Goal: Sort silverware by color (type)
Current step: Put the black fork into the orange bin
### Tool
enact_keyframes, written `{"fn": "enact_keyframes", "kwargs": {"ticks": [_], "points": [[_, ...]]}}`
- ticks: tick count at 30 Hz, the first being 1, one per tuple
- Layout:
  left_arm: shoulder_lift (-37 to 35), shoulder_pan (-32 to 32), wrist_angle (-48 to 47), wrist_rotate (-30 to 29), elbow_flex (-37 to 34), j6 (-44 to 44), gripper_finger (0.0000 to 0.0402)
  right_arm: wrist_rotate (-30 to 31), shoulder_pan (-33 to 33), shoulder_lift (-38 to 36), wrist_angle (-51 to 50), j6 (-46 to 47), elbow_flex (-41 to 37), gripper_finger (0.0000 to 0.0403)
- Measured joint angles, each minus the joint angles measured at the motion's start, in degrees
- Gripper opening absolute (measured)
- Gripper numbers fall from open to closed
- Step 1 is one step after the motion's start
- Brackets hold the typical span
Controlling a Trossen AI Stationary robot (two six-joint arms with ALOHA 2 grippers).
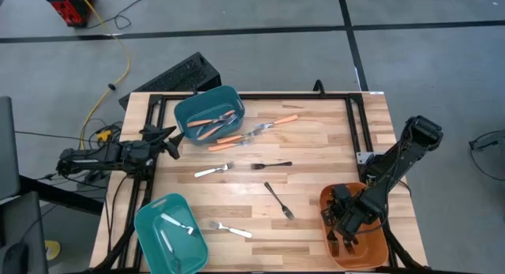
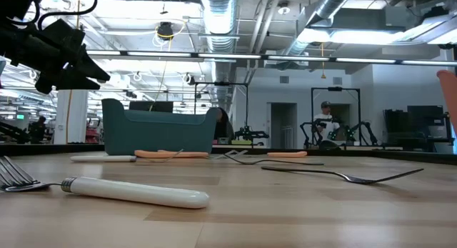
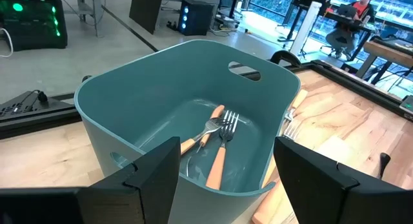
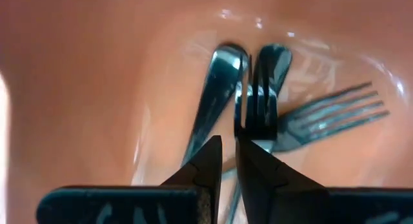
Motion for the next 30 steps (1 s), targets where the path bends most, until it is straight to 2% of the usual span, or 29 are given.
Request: {"fn": "enact_keyframes", "kwargs": {"ticks": [13, 30], "points": [[0.0, 0.0, 0.0, 0.0, 0.0, 0.0, 0.0235, -0.9, 0.0, 0.0, -1.1, -3.0, 6.9, 0.0072], [0.0, 0.0, 0.0, 0.0, 0.0, -0.1, 0.0235, -0.8, 0.0, 0.0, -26.5, -3.1, 22.3, 0.0072]]}}
